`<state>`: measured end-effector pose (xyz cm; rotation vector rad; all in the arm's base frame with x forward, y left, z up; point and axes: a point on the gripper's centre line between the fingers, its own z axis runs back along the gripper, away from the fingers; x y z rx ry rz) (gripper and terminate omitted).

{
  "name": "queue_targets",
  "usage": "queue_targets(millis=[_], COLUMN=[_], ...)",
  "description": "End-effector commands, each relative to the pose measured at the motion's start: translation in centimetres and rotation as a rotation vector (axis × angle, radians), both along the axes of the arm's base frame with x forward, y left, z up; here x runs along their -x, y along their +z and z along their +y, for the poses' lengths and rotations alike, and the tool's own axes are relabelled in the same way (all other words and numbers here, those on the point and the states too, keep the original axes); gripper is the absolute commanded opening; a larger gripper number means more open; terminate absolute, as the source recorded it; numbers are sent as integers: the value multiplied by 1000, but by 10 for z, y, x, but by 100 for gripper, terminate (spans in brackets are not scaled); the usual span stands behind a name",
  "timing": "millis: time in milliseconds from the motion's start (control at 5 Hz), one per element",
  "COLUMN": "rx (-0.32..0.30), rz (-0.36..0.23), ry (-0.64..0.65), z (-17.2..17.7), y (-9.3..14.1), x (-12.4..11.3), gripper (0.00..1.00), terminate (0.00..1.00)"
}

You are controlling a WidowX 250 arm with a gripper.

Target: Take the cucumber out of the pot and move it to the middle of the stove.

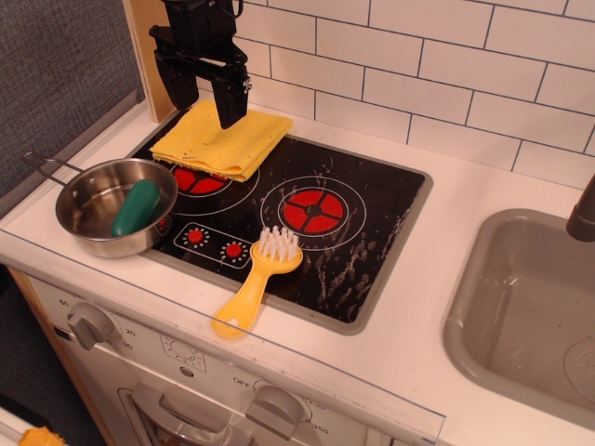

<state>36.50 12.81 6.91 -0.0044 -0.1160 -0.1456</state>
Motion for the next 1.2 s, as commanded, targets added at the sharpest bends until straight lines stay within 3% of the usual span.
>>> queue_targets(millis=[0,200,400,800,1000], rx=[0,-23,-23,-14,-10], rz=[0,-14,-20,-167,-175], ry=[0,135,122,95,106], z=[0,25,35,41,45], y=[0,-9,-11,27,27], x=[0,8,24,75,88], gripper=[100,100,100,100,100], terminate=[0,0,0,0,0])
